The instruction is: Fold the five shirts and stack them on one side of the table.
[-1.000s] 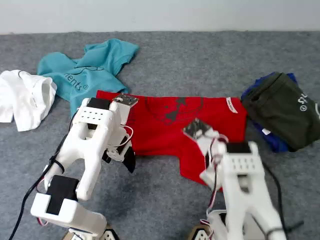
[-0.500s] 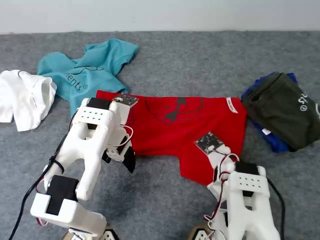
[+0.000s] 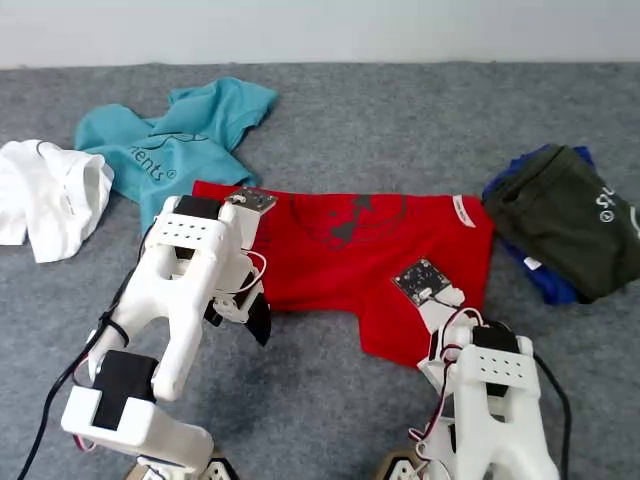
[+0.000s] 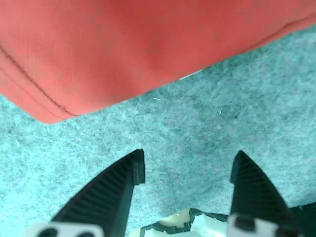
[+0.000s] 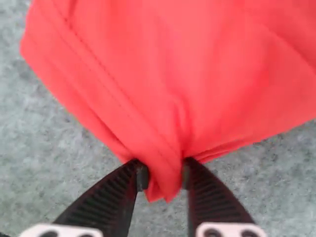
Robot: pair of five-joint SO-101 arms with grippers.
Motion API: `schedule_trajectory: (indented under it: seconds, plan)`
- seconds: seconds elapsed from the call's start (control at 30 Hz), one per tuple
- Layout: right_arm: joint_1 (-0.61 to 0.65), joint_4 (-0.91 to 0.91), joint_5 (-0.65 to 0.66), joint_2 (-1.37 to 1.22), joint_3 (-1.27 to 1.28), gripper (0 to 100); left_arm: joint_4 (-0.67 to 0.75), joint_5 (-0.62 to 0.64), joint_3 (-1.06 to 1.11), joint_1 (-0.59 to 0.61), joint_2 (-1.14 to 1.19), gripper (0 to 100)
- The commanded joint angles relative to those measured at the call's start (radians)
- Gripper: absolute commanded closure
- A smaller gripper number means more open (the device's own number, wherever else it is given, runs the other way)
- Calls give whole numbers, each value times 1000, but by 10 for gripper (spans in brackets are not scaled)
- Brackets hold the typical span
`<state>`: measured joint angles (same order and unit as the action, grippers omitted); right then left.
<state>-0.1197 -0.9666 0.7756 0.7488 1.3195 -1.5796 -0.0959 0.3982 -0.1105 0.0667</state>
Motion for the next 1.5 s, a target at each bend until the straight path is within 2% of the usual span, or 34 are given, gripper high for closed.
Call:
schedule_trajectory:
  seconds: [0.0,0.27,0.8,1.0,1.2,1.47]
  plan:
    - [-2,8,15,22,-2,914,-11,-20,-25,5,-6,724]
    - [-1,7,8,19,-66,988,-11,-20,-25,5,-6,724]
    - [-1,45,-28,18,-140,980,-11,-20,-25,3,-5,724]
    - [28,96,-112,2,-173,980,-11,-20,-25,3,-5,724]
    - [128,101,-196,-228,-368,981,-11,-20,-25,3,-5,724]
    - [137,131,-252,-616,-724,981,-11,-20,-24,3,-5,724]
